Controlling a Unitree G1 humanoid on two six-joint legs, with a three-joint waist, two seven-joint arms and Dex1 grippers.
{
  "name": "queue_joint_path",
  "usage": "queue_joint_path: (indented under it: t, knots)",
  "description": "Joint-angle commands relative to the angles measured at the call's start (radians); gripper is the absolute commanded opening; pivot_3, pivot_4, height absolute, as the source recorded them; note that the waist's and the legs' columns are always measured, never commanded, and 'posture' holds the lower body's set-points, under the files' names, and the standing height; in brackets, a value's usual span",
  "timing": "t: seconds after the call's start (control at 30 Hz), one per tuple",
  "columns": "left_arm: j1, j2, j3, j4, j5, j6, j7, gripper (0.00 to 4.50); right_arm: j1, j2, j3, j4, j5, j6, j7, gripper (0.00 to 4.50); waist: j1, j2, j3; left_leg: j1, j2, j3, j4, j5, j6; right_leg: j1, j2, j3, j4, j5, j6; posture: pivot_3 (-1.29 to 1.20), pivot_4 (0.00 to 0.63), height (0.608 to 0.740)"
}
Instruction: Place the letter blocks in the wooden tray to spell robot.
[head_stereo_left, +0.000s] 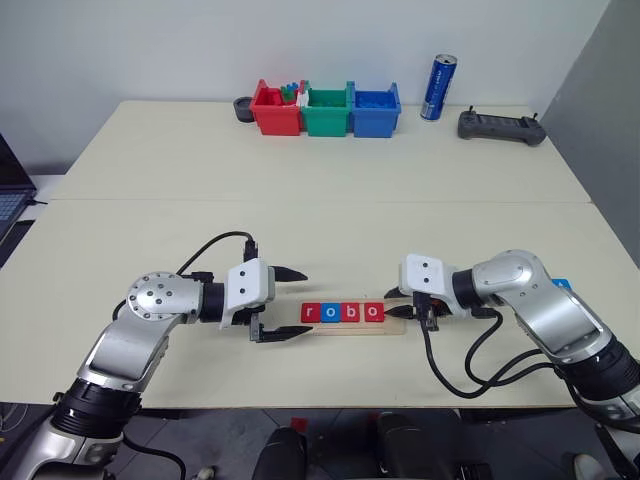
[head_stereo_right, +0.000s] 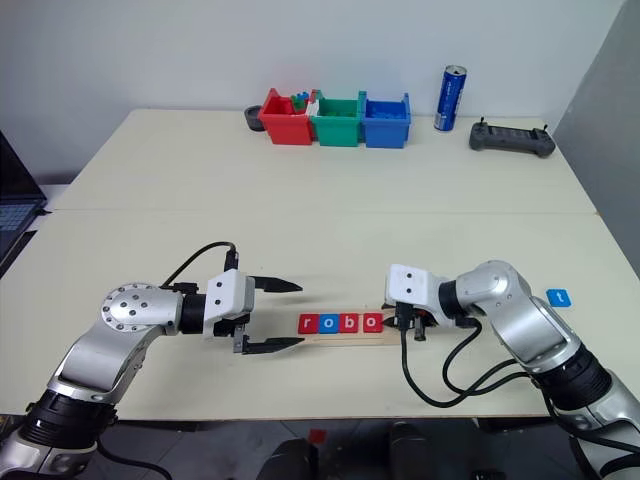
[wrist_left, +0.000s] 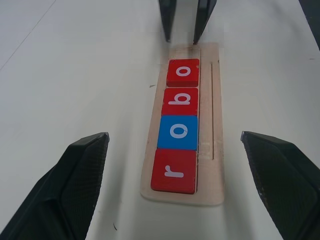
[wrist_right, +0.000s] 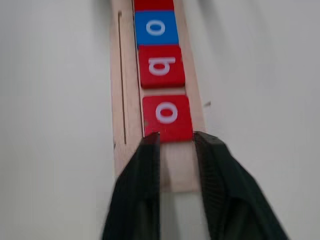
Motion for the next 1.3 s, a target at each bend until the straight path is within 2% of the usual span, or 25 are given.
queue_joint_path:
  t: [0.03, 0.33, 0.77, 0.97, 1.1, 1.2, 1.3]
  knots:
    - [-0.003, 0.006, 0.019, 0.002, 0.001, -0.027, 0.000, 4.50, -0.005, -0.015, 0.021, -0.008, -0.045, -0.057, 0.003, 0.02, -0.002, 0.000, 0.000, 0.000, 0.000, 0.000, 0.000, 0.000, 0.000, 0.000, 0.000, 0.000, 0.000, 0.000, 0.000, 0.00, 0.150, 0.740]
    - [0.010, 0.001, 0.017, 0.008, 0.002, -0.047, 0.005, 4.50, -0.017, 0.011, 0.081, 0.038, -0.112, -0.095, 0.014, 0.02, -0.001, 0.000, 0.000, 0.000, 0.000, 0.000, 0.000, 0.000, 0.000, 0.000, 0.000, 0.000, 0.000, 0.000, 0.000, 0.00, 0.150, 0.740]
    - [0.024, 0.001, 0.018, -0.008, 0.001, -0.045, 0.016, 4.50, -0.032, 0.079, 0.096, 0.027, -0.119, -0.085, 0.020, 0.02, -0.001, 0.000, 0.000, 0.000, 0.000, 0.000, 0.000, 0.000, 0.000, 0.000, 0.000, 0.000, 0.000, 0.000, 0.000, 0.00, 0.150, 0.740]
    - [0.017, 0.002, 0.015, -0.013, -0.001, -0.038, 0.018, 4.50, -0.037, 0.099, 0.094, 0.038, -0.135, -0.088, 0.012, 0.02, -0.001, 0.000, 0.000, 0.000, 0.000, 0.000, 0.000, 0.000, 0.000, 0.000, 0.000, 0.000, 0.000, 0.000, 0.000, 0.00, 0.150, 0.740]
    - [0.012, 0.002, 0.012, -0.016, -0.003, -0.035, 0.020, 4.50, -0.039, 0.087, 0.045, 0.016, -0.113, -0.062, 0.019, 0.02, -0.001, 0.000, 0.000, 0.000, 0.000, 0.000, 0.000, 0.000, 0.000, 0.000, 0.000, 0.000, 0.000, 0.000, 0.000, 0.00, 0.150, 0.740]
    - [0.012, -0.003, 0.008, -0.025, -0.005, -0.029, 0.024, 4.50, -0.020, 0.059, -0.048, -0.032, -0.076, -0.029, -0.002, 0.57, 0.000, 0.000, 0.000, 0.000, 0.000, 0.000, 0.000, 0.000, 0.000, 0.000, 0.000, 0.000, 0.000, 0.000, 0.000, 0.00, 0.150, 0.740]
    - [0.011, -0.009, 0.004, -0.033, -0.006, -0.021, 0.027, 4.50, 0.043, 0.033, -0.176, -0.101, -0.043, 0.046, -0.064, 1.60, 0.002, 0.000, 0.000, 0.000, 0.000, 0.000, 0.000, 0.000, 0.000, 0.000, 0.000, 0.000, 0.000, 0.000, 0.000, 0.00, 0.150, 0.740]
